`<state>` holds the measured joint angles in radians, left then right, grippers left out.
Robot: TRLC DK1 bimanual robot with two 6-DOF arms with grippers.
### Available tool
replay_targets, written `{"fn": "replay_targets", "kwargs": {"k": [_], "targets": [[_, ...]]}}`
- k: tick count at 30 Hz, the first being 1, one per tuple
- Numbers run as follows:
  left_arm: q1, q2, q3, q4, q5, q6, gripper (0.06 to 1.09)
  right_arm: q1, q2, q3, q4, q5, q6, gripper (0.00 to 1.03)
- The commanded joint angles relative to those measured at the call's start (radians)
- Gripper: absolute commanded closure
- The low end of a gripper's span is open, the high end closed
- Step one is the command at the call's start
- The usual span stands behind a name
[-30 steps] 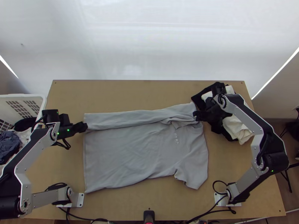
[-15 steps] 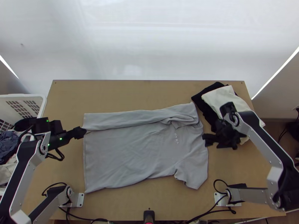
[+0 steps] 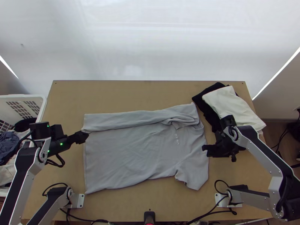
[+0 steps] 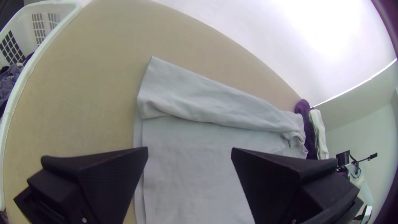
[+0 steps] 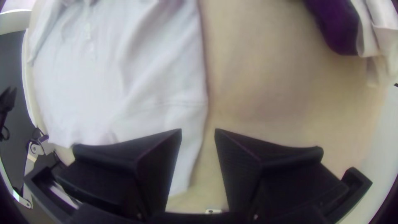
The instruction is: Fold the t-shirt
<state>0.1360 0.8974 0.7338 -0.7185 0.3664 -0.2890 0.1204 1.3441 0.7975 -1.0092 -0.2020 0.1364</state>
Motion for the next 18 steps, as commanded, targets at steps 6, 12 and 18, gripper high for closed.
{"fn": "replay_targets", "kwargs": {"k": [6, 12, 18], "targets": [[-0.009, -0.029, 0.007, -0.035, -0.003, -0.006, 0.11, 0.002, 0.078, -0.018, 0.112, -0.010, -0.003, 0.63], [-0.035, -0.031, 0.030, -0.136, -0.006, 0.047, 0.11, 0.002, 0.076, -0.044, 0.112, -0.010, -0.003, 0.63], [-0.058, -0.018, 0.042, -0.266, -0.040, 0.174, 0.11, 0.012, 0.073, -0.061, 0.132, -0.010, -0.004, 0.76]]}}
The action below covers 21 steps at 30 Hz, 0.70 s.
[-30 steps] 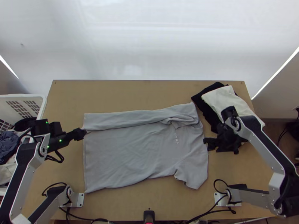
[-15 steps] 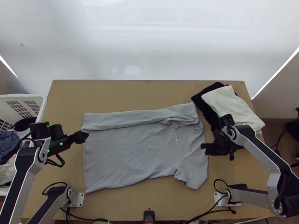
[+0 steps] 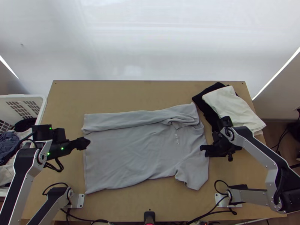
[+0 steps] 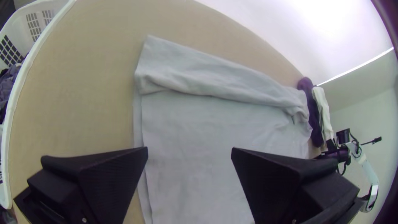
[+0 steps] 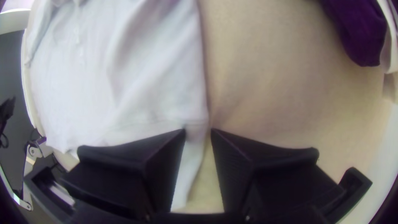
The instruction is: Fold the t-shirt
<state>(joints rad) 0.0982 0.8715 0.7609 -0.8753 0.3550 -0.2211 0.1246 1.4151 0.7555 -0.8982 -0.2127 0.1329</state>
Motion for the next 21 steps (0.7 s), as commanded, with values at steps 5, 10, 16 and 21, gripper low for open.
{"fn": "replay_targets", "kwargs": {"k": [5, 10, 16, 21], "targets": [[-0.029, 0.018, 0.023, -0.223, -0.093, 0.276, 0.11, 0.037, -0.019, -0.045, 0.051, 0.001, -0.003, 0.99], [-0.127, 0.144, 0.080, -0.490, -0.125, 0.335, 0.11, 0.041, -0.041, -0.050, 0.054, 0.001, 0.008, 1.00], [-0.249, 0.179, 0.126, -0.607, -0.209, 0.285, 0.11, 0.041, -0.061, -0.062, 0.054, 0.001, 0.010, 1.00], [-0.284, 0.202, 0.143, -0.607, -0.209, 0.284, 0.11, 0.040, -0.071, -0.067, 0.058, 0.001, 0.010, 1.00]]}}
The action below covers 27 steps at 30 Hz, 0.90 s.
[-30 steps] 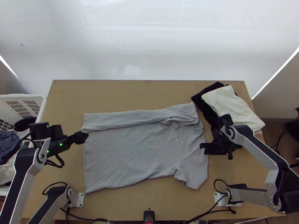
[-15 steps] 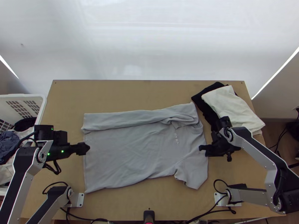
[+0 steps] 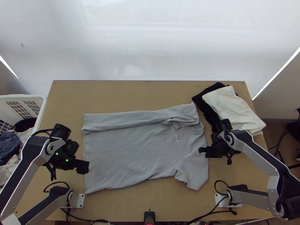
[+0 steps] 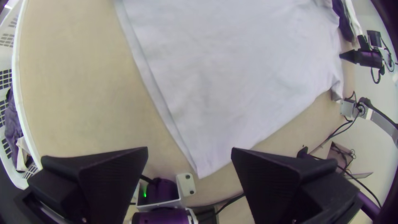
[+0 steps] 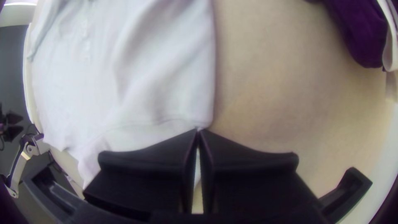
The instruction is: Fold the t-shirt
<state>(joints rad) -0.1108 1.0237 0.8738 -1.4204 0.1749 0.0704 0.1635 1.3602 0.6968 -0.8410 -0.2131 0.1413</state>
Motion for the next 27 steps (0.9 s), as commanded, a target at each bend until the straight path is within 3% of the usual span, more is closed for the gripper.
{"fn": "replay_targets", "kwargs": {"k": [1, 8, 11, 18, 27], "targets": [[-0.095, 0.075, 0.017, -0.064, -0.029, -0.007, 0.11, 0.001, -0.016, -0.008, 0.002, 0.001, 0.001, 1.00], [-0.293, 0.207, -0.032, -0.063, -0.048, 0.180, 0.11, 0.002, -0.016, -0.003, 0.003, 0.001, 0.001, 1.00], [-0.363, 0.236, -0.035, -0.071, -0.098, 0.249, 0.11, 0.001, -0.019, 0.003, 0.000, 0.001, 0.000, 1.00], [-0.563, 0.254, -0.095, -0.066, -0.209, 0.270, 0.11, -0.004, -0.027, 0.026, -0.003, 0.001, 0.001, 1.00], [-0.725, 0.306, -0.125, -0.012, -0.201, 0.239, 0.11, -0.004, -0.026, 0.024, -0.003, 0.001, 0.011, 1.00]]}}
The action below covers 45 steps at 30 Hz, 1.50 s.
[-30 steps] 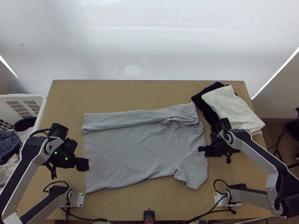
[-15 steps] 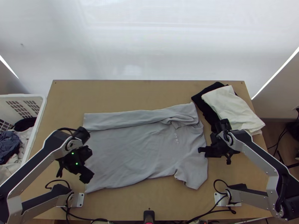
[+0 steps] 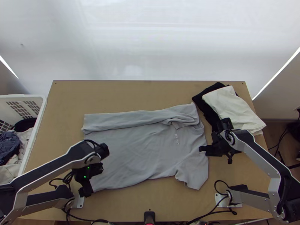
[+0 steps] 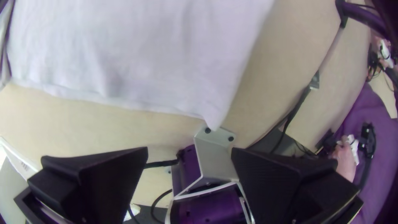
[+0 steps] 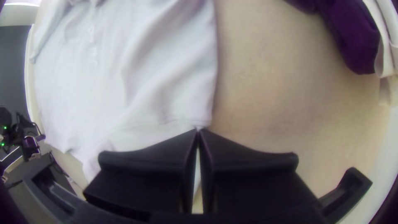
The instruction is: Fold the t-shirt
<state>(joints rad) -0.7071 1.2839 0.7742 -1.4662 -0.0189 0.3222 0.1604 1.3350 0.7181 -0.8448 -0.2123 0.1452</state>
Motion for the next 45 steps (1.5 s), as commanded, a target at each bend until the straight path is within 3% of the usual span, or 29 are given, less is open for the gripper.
{"fn": "replay_targets", "kwargs": {"k": [1, 10, 19, 22, 24, 26, 28, 35, 40, 42, 45], "targets": [[-0.144, 0.051, -0.026, 0.044, -0.004, -0.021, 0.11, -0.001, 0.000, 0.004, 0.001, 0.001, 0.007, 1.00], [-0.200, 0.088, -0.036, 0.141, 0.027, -0.054, 0.11, -0.009, -0.014, 0.021, -0.010, 0.001, 0.007, 1.00], [-0.218, 0.155, -0.039, 0.142, 0.033, -0.055, 0.11, -0.019, -0.034, 0.023, -0.010, 0.001, 0.007, 1.00], [-0.224, 0.184, -0.036, 0.141, 0.031, -0.060, 0.24, -0.019, -0.037, 0.026, -0.010, 0.001, 0.007, 1.00], [-0.230, 0.190, -0.035, 0.142, 0.031, -0.063, 0.40, -0.022, -0.040, 0.027, -0.011, 0.001, 0.005, 1.00], [-0.242, 0.187, -0.036, 0.159, 0.033, -0.064, 0.65, -0.025, -0.040, 0.029, -0.011, 0.001, 0.005, 1.00], [-0.265, 0.189, -0.044, 0.211, 0.033, -0.066, 1.04, -0.032, -0.043, 0.030, -0.011, 0.001, 0.005, 1.00], [-0.256, 0.229, -0.046, 0.239, 0.102, -0.055, 1.05, -0.061, -0.048, 0.063, -0.033, 0.001, -0.004, 1.00], [-0.232, 0.200, -0.036, 0.236, 0.103, -0.048, 1.05, -0.073, -0.048, 0.075, -0.040, 0.002, -0.012, 1.00], [-0.135, 0.187, 0.033, 0.210, 0.106, -0.037, 1.05, -0.073, -0.051, 0.087, -0.045, 0.001, -0.012, 1.00], [0.077, 0.112, 0.168, 0.175, 0.224, -0.012, 1.05, -0.068, -0.066, 0.107, -0.051, 0.001, -0.007, 1.00]]}}
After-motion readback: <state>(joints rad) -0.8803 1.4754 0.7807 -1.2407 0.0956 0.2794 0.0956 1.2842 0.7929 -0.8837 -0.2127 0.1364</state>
